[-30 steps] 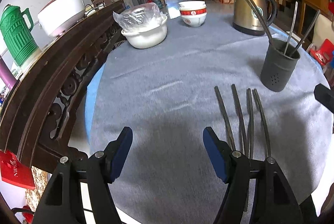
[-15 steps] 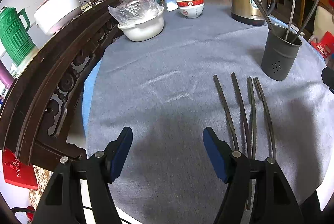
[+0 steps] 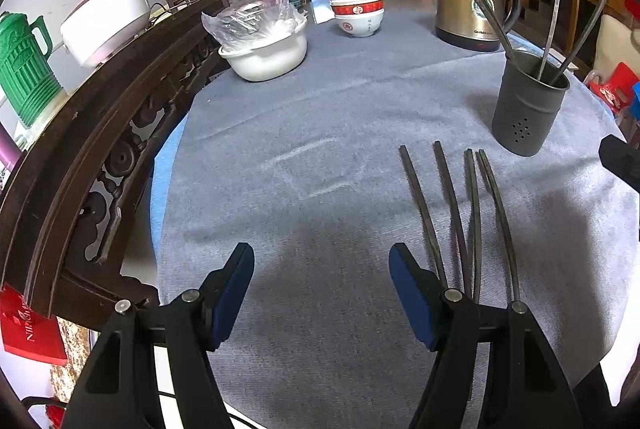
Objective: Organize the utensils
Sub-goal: 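Move both open tools back over the remaining chopsticks, then grasp a dark chopstick with the right tool while the left tool grasps another chopstick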
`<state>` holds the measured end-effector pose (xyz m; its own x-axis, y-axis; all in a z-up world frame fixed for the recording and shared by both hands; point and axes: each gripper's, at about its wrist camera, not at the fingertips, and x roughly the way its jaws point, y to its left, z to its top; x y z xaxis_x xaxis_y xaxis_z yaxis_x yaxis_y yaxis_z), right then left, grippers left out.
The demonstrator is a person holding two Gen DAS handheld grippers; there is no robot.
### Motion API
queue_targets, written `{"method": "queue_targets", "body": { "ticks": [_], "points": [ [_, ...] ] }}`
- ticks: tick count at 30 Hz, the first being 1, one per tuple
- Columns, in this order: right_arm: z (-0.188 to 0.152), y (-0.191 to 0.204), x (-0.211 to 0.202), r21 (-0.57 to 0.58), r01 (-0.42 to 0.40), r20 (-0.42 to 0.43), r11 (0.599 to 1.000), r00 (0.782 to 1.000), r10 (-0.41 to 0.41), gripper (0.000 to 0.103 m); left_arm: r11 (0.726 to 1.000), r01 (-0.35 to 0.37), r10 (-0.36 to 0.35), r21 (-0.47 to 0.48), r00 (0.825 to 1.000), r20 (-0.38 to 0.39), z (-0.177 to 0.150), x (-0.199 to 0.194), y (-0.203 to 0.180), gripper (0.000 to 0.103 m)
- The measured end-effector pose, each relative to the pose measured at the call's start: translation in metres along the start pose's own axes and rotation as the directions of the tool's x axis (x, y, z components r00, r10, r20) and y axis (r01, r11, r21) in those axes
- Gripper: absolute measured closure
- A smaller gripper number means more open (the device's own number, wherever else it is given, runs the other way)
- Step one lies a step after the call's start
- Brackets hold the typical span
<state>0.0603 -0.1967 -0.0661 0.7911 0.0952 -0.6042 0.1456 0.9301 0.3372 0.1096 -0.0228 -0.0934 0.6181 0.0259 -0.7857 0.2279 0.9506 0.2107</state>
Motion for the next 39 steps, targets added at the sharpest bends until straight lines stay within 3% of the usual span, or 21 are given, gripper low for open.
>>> {"method": "queue_targets", "body": {
  "ticks": [23,28,35,39],
  "points": [
    [-0.003,0.012,0.014,-0.039,0.014,-0.022,0.999,1.0,-0.015,0.026,0.998,0.059,-0.059,-0.009,0.998,0.013,0.002,0.002,0.004,0.032],
    [-0.004,0.012,0.027,-0.058,0.033,-0.062,0.998,0.997,-0.037,0.065,0.993,0.105,-0.108,-0.054,0.993,-0.045,0.0,0.02,0.014,0.032],
    [-0.013,0.004,0.051,-0.027,0.029,-0.136,0.999,0.99,-0.032,0.066,0.975,0.194,-0.207,-0.104,0.97,-0.129,-0.002,0.043,0.02,0.032],
    [-0.017,0.003,0.069,-0.021,0.026,-0.191,0.999,0.981,-0.03,0.074,0.967,0.229,-0.245,-0.114,0.956,-0.162,0.005,0.054,0.017,0.032]
  ]
}}
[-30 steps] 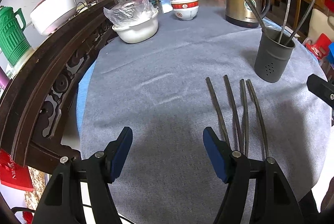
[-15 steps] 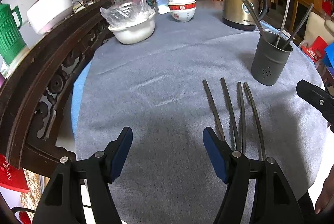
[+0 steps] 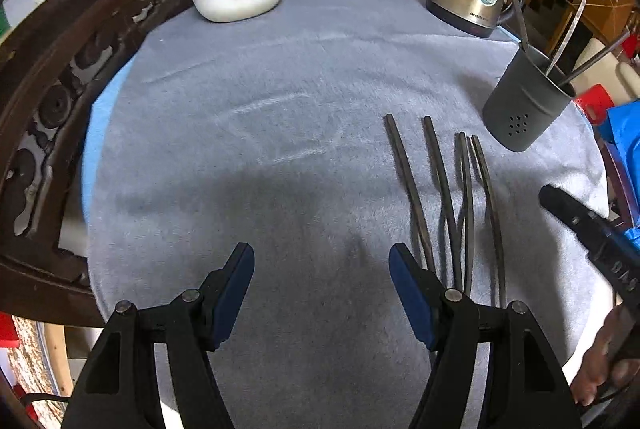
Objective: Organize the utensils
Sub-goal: 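Grasp a dark chopstick with the right tool while the left tool grasps another chopstick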
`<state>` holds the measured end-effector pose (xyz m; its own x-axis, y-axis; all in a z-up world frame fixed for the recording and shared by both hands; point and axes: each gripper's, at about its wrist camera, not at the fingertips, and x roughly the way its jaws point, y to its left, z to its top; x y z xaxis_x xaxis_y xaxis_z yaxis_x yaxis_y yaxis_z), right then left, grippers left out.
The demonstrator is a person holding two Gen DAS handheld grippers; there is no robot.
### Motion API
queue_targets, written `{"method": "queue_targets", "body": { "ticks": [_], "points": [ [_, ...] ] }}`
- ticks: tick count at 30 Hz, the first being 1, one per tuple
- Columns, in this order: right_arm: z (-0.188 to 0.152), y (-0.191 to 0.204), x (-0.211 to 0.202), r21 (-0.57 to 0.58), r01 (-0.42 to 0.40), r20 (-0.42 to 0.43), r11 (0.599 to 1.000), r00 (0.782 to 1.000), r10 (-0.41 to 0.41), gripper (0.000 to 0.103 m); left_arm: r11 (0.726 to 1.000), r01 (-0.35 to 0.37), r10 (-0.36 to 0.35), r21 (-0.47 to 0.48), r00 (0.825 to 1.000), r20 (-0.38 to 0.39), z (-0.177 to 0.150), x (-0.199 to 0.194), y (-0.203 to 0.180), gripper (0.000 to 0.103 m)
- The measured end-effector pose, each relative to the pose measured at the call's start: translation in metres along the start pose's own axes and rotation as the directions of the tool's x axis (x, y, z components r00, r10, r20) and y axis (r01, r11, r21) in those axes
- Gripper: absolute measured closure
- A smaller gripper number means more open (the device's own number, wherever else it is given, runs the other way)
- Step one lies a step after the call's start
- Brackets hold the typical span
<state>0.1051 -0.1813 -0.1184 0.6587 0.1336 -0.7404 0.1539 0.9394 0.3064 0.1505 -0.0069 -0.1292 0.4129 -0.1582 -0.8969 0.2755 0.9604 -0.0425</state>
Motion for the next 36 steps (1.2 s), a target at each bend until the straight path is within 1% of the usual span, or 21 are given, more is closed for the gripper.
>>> {"method": "queue_targets", "body": {
  "ticks": [3,5,10,14,18,21,26,30,31,33,35,36],
  "points": [
    [-0.001,-0.004,0.013,0.042,-0.015,-0.042,0.999,0.999,0.017,0.075,1.0,0.024,-0.024,-0.011,1.0,-0.009,0.006,0.003,0.001,0.032],
    [-0.002,-0.007,0.017,0.056,-0.023,-0.052,0.998,0.998,0.026,0.075,0.999,0.036,-0.036,-0.009,0.999,-0.018,0.006,0.006,0.0,0.032],
    [-0.001,-0.01,0.018,0.073,-0.049,-0.044,0.996,0.998,0.052,0.075,1.0,0.022,-0.022,-0.005,0.998,-0.059,-0.002,0.017,-0.002,0.032],
    [0.001,-0.006,0.019,0.065,-0.056,-0.041,0.996,0.997,0.059,0.075,1.0,-0.012,0.012,0.016,0.999,-0.047,-0.001,0.016,-0.003,0.032],
    [0.008,-0.004,0.024,0.071,-0.06,-0.042,0.996,0.997,0.064,0.075,1.0,-0.025,0.026,0.007,0.999,-0.035,0.003,0.014,-0.001,0.032],
    [0.012,-0.003,0.029,0.076,-0.068,-0.049,0.995,0.996,0.071,0.075,1.0,-0.031,0.031,0.006,0.998,-0.052,0.002,0.018,-0.001,0.032],
    [0.02,0.005,0.044,0.055,-0.053,-0.075,0.997,0.996,0.057,0.075,0.999,-0.039,0.039,0.008,0.997,-0.066,-0.004,0.02,-0.002,0.032],
    [0.021,0.005,0.063,0.073,-0.038,-0.127,0.997,0.991,0.047,0.075,0.999,-0.037,0.037,0.008,0.998,-0.054,-0.001,0.015,-0.004,0.032],
    [0.021,0.005,0.066,0.076,-0.029,-0.137,0.997,0.99,0.04,0.075,0.999,-0.035,0.036,0.004,0.998,-0.053,0.0,0.015,-0.003,0.032],
    [0.019,0.004,0.07,0.075,-0.006,-0.142,0.997,0.99,0.017,0.084,0.999,-0.034,0.034,-0.001,0.997,-0.063,-0.001,0.017,-0.004,0.032],
    [0.02,0.001,0.071,0.078,-0.006,-0.145,0.997,0.989,0.017,0.087,0.999,-0.037,0.037,-0.004,0.996,-0.076,-0.002,0.02,-0.004,0.032],
    [0.02,0.001,0.071,0.069,0.005,-0.151,0.998,0.989,0.006,0.09,0.999,-0.042,0.041,-0.004,0.996,-0.084,-0.003,0.022,-0.004,0.032]
  ]
}}
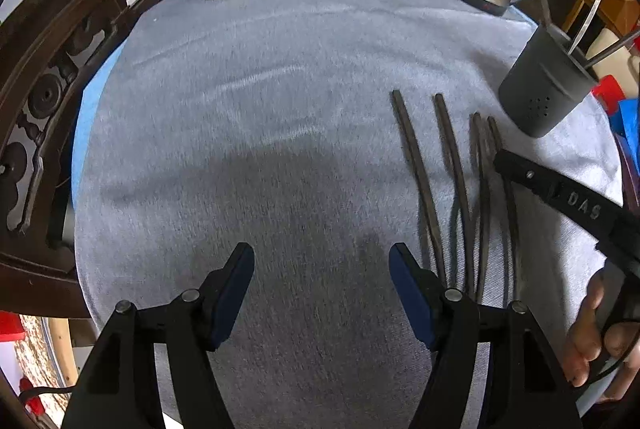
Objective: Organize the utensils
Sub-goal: 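Grasp a dark chopstick with the right tool while the left tool grasps another chopstick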
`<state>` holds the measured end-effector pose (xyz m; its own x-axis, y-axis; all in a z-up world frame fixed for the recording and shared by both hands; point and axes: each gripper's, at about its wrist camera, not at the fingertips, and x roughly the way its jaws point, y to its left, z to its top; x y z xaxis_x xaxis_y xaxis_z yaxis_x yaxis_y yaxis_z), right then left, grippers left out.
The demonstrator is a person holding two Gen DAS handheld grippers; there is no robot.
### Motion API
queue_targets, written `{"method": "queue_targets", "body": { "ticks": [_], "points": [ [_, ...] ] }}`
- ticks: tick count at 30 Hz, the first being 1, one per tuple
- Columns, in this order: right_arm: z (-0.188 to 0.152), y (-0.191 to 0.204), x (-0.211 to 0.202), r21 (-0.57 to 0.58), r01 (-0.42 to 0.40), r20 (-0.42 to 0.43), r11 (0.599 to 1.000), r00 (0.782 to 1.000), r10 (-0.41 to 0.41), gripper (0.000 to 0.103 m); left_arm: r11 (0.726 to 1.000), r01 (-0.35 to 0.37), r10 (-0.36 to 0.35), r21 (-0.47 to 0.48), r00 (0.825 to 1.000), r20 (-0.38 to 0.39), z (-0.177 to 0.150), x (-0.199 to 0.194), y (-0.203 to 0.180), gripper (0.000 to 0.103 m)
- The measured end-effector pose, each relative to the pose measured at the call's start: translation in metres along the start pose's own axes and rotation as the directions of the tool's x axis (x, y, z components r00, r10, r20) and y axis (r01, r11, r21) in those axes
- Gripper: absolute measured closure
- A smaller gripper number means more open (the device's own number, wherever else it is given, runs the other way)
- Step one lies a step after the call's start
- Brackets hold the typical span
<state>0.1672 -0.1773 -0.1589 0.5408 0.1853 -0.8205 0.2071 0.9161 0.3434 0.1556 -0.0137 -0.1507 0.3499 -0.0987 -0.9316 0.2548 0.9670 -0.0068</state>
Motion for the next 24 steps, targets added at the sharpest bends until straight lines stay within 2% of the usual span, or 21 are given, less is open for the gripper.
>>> {"method": "queue_targets", "body": {
  "ticks": [6,10,13,15,16,21,24],
  "points": [
    [0.002,0.008,0.003,-0.048,0.055,-0.027,0.997,0.998,-0.057,0.09,1.0,-0.006,0.006,0.003,0.998,-0.058,-0.007,0.016,-0.004,0.032],
    [0.005,0.004,0.005,-0.033,0.05,-0.047,0.998,0.998,-0.051,0.09,1.0,-0.003,0.004,0.001,0.999,-0.043,-0.009,0.015,-0.003,0.032],
    [0.006,0.003,0.005,-0.037,0.045,-0.051,0.998,0.998,-0.047,0.09,1.0,-0.011,0.011,-0.01,0.999,-0.037,-0.012,0.018,-0.001,0.019],
    [0.006,0.003,0.005,-0.04,0.045,-0.047,0.998,0.998,-0.047,0.09,1.0,-0.001,0.001,-0.015,0.999,-0.046,-0.014,0.022,0.003,0.0],
    [0.007,0.005,0.007,-0.043,0.045,-0.046,0.998,0.998,-0.047,0.09,1.0,-0.005,0.005,0.008,0.998,-0.056,-0.015,0.025,0.001,0.0],
    [0.003,-0.001,0.003,-0.029,0.015,-0.017,0.999,1.0,-0.015,0.091,1.0,-0.008,0.008,-0.001,0.998,-0.067,-0.014,0.026,0.002,0.0],
    [0.0,-0.003,-0.003,-0.05,0.04,0.003,0.998,0.999,-0.04,0.093,1.0,-0.007,0.007,0.001,0.998,-0.068,-0.014,0.027,0.002,0.0]
  ]
}}
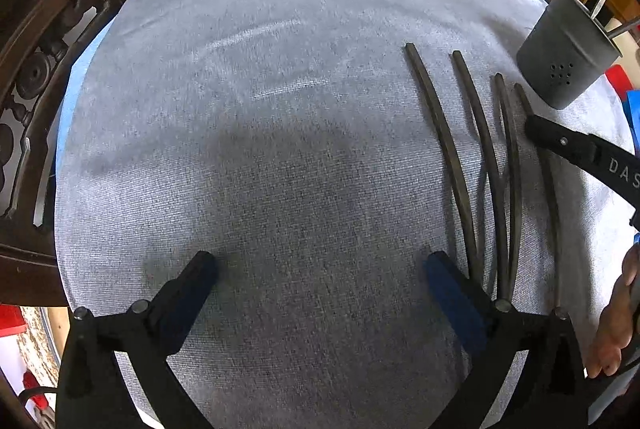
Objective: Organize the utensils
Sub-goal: 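Grasp a dark chopstick with the right tool while the left tool grasps another chopstick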
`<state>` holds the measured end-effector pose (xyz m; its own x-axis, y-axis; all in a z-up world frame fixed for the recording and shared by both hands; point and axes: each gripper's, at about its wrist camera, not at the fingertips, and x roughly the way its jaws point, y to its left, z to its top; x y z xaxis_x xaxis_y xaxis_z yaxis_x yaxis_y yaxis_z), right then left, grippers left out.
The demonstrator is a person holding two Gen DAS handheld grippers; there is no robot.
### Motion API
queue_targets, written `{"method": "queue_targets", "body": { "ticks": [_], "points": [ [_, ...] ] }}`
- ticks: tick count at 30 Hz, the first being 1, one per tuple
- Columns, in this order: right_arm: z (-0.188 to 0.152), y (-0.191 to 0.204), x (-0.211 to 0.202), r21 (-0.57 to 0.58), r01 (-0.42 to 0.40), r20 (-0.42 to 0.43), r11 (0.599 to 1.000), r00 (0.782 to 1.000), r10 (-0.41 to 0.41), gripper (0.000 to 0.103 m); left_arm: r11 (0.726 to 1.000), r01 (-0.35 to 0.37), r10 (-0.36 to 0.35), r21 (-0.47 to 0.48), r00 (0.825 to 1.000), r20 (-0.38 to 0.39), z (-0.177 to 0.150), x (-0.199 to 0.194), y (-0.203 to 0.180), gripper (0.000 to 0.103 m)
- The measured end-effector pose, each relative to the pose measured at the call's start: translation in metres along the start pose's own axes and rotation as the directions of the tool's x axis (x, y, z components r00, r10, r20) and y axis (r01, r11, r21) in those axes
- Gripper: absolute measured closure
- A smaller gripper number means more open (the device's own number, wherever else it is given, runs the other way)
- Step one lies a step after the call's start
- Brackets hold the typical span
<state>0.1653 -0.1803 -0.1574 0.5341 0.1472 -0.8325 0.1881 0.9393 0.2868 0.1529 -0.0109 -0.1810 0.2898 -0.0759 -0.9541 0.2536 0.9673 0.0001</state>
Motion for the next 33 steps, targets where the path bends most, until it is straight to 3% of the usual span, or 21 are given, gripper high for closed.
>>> {"method": "queue_targets", "body": {
  "ticks": [4,10,13,17,19,21,23,27,33],
  "points": [
    [-0.001,-0.011,-0.01,0.008,0.014,0.011,1.0,1.0,-0.014,0.094,1.0,-0.001,0.001,0.002,1.0,0.009,0.001,0.001,-0.001,0.0],
    [-0.002,-0.021,-0.014,0.008,-0.007,0.017,1.0,1.0,0.007,0.094,1.0,0.017,-0.018,-0.004,0.999,-0.047,0.011,0.001,0.001,0.0],
    [-0.003,-0.023,-0.01,-0.003,-0.016,0.026,1.0,1.0,0.016,0.093,0.999,0.038,-0.039,-0.028,0.999,-0.017,0.029,-0.011,0.003,0.0],
    [-0.004,-0.022,-0.008,-0.013,-0.02,0.036,1.0,0.999,0.021,0.093,1.0,0.02,-0.02,0.013,0.999,0.032,0.058,-0.024,-0.009,0.001],
    [-0.006,-0.023,-0.009,-0.008,-0.029,0.039,1.0,0.999,0.029,0.093,0.999,0.036,-0.037,0.036,0.999,0.027,0.075,-0.018,-0.019,0.009],
    [-0.006,-0.025,-0.009,-0.005,-0.04,0.04,0.999,0.998,0.04,0.093,0.998,0.048,-0.049,0.032,0.999,0.004,0.089,-0.008,-0.023,0.032],
    [-0.006,-0.027,-0.01,-0.007,-0.05,0.039,0.999,0.998,0.05,0.093,0.997,0.082,-0.082,0.012,0.996,-0.032,0.097,0.005,-0.028,0.044],
    [-0.005,-0.03,-0.01,0.002,-0.071,0.033,0.997,0.997,0.071,0.093,0.997,0.076,-0.076,-0.003,0.996,-0.053,0.11,0.021,-0.031,0.047],
    [-0.003,-0.034,-0.008,0.032,-0.094,0.021,0.995,0.995,0.093,0.093,0.997,0.078,-0.077,0.023,0.997,-0.03,0.13,0.029,-0.04,0.064]
  ]
}}
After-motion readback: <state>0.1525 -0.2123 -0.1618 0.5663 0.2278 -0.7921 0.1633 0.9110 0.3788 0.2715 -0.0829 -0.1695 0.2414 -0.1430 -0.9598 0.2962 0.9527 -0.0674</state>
